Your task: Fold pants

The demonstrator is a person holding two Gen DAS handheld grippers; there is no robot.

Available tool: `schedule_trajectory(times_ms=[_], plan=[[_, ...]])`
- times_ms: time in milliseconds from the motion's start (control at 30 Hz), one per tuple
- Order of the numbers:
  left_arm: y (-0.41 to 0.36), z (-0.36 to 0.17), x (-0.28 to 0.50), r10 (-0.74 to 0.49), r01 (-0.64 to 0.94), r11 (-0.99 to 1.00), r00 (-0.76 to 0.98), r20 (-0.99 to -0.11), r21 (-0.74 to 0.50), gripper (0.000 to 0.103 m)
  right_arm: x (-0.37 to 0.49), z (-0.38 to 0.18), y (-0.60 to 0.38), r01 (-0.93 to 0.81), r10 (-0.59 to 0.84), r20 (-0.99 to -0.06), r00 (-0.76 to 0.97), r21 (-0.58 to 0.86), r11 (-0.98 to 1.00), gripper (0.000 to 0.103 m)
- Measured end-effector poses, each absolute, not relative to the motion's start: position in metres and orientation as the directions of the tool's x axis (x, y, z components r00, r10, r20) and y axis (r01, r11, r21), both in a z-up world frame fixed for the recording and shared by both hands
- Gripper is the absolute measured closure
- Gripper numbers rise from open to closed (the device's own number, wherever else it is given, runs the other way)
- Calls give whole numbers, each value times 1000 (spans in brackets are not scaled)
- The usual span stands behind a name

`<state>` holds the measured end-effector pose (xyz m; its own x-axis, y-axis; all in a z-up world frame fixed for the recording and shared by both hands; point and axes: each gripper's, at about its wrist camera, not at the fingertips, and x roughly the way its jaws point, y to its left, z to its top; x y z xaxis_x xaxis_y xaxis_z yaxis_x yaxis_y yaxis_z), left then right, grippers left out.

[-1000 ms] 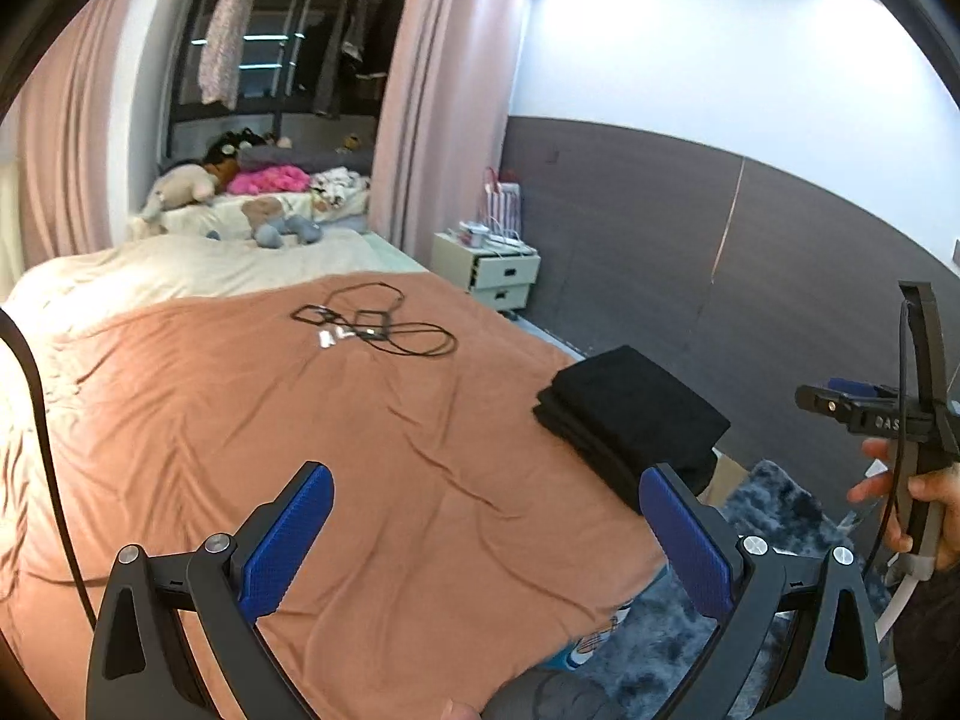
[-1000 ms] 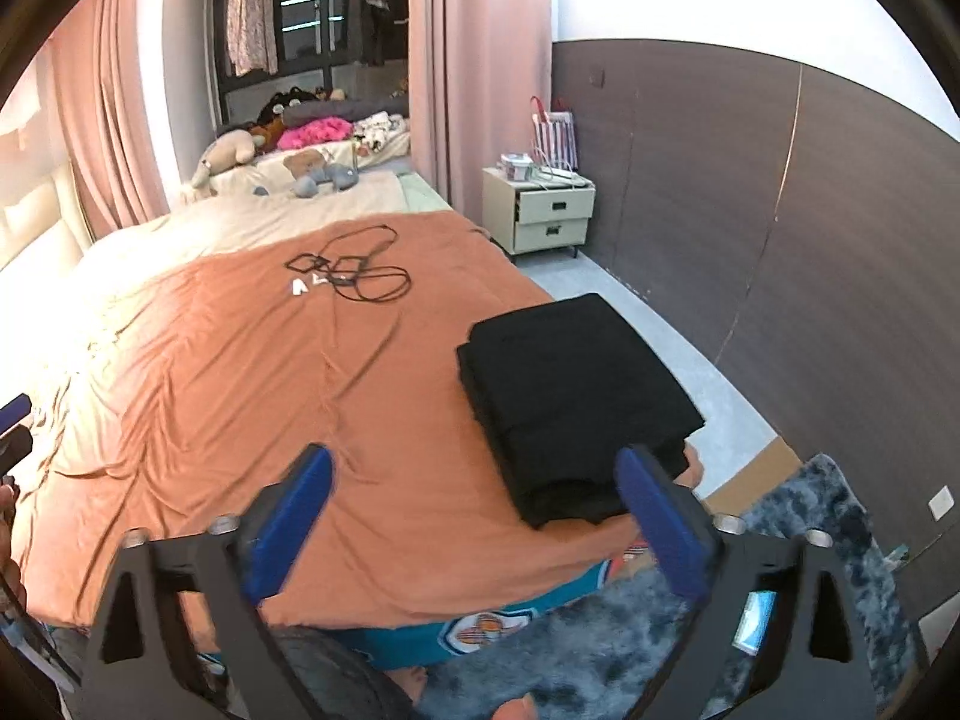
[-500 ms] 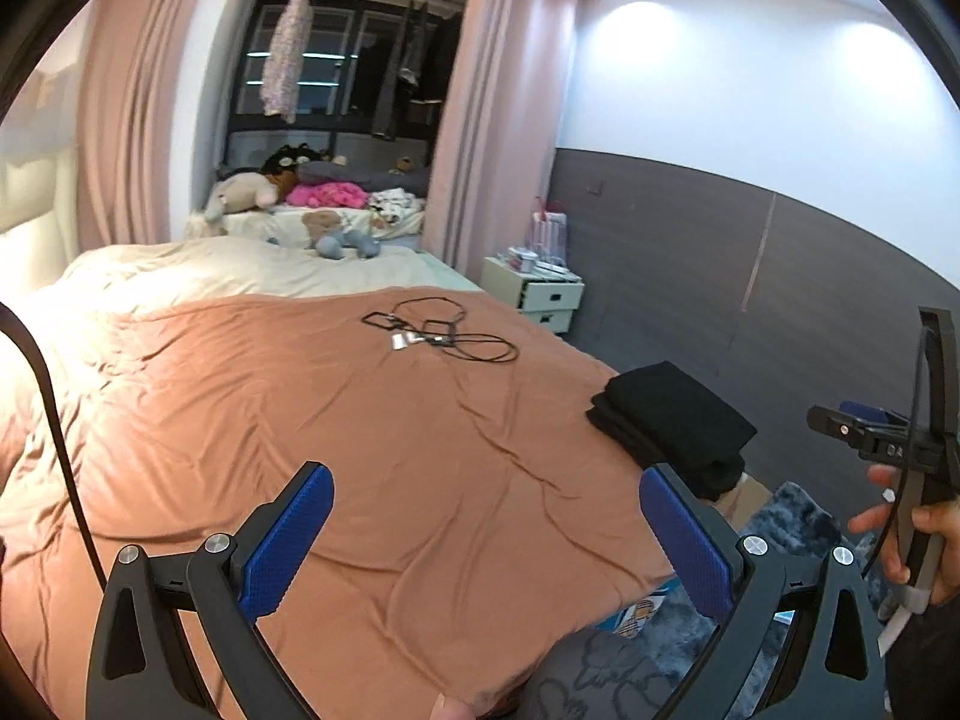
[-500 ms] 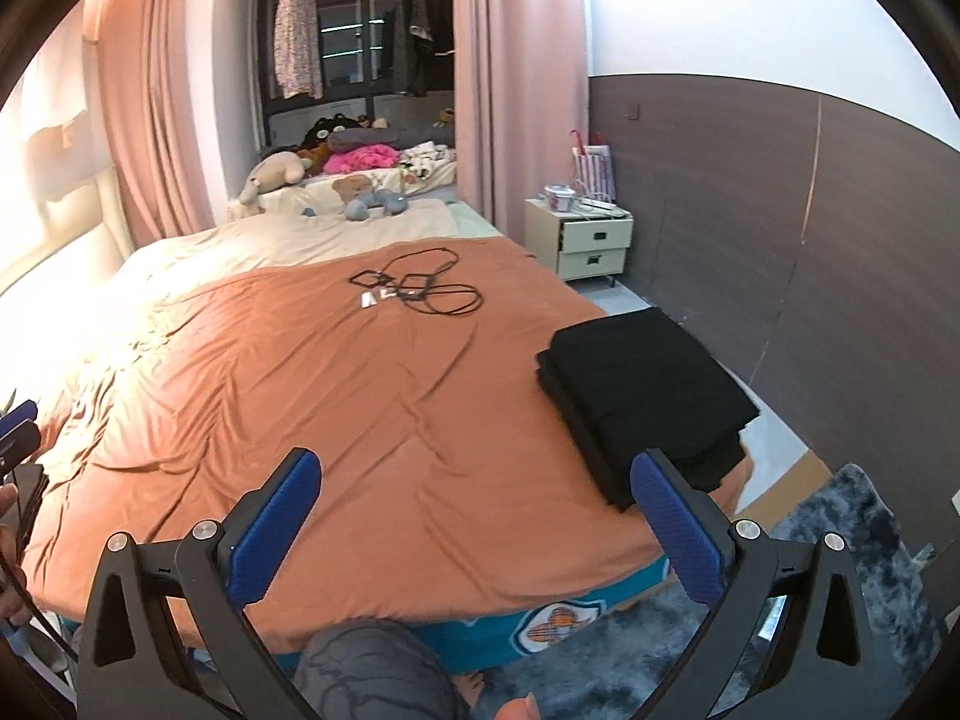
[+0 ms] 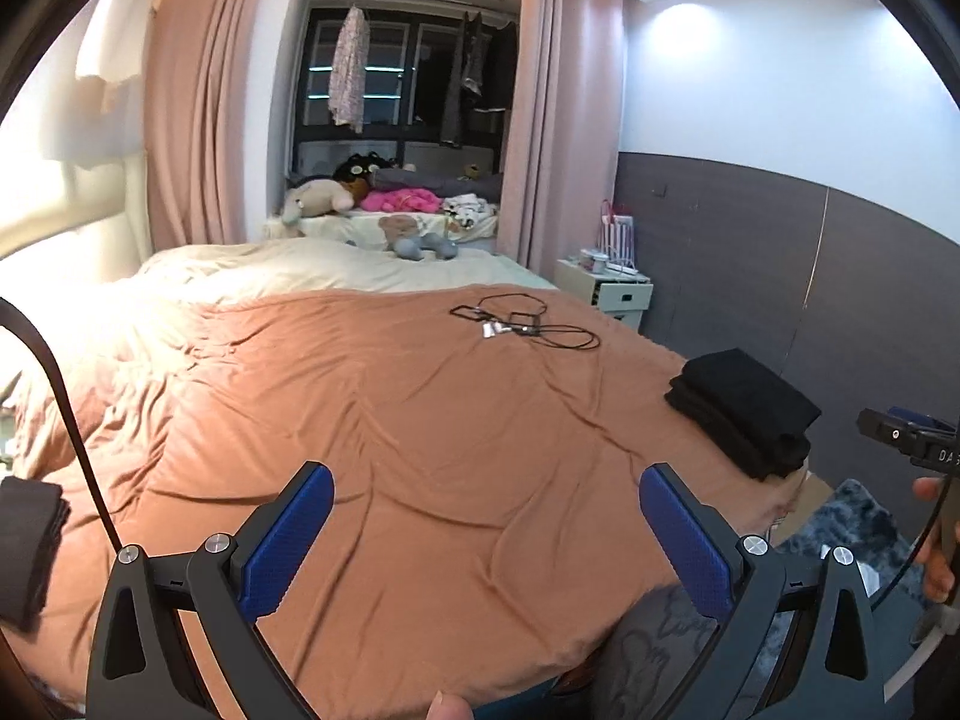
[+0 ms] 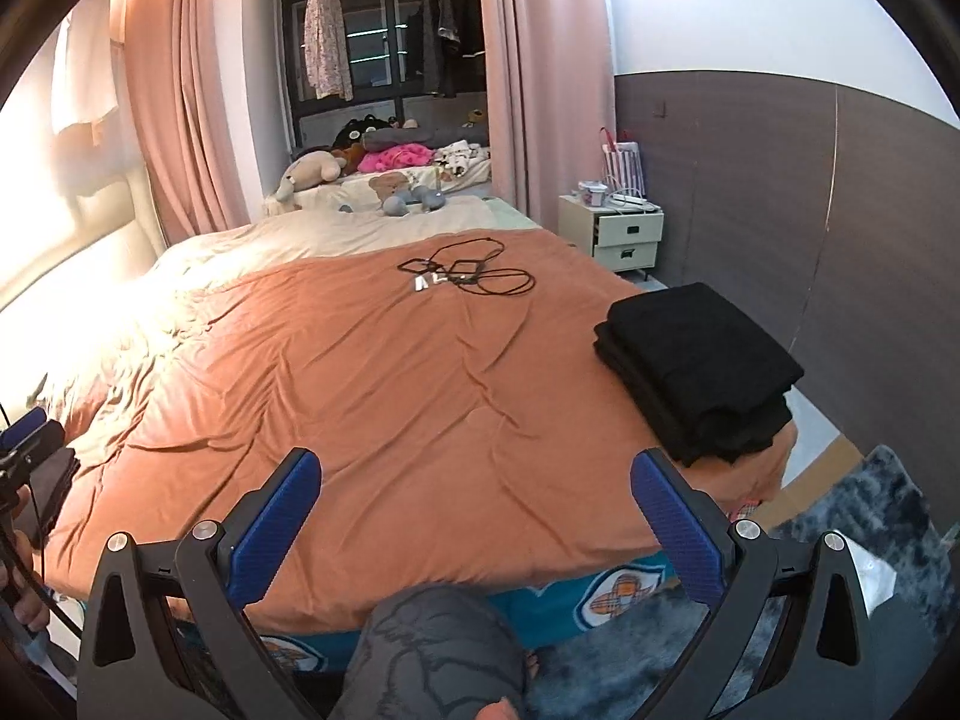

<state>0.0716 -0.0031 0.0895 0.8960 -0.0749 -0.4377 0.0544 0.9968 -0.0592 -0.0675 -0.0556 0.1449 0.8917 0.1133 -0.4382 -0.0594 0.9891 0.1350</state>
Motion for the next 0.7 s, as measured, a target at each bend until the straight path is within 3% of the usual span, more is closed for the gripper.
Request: schedule_trajectory(times_ms=[567, 700], plan=[[-3, 42, 14, -57, 38, 998, 889, -454, -50, 0, -131, 100, -33, -21, 87, -409, 908, 162, 987, 0], [-9, 34, 8, -58, 43, 998, 883, -465, -43, 0, -144, 92, -31, 41, 17, -391, 920, 139, 989, 0]])
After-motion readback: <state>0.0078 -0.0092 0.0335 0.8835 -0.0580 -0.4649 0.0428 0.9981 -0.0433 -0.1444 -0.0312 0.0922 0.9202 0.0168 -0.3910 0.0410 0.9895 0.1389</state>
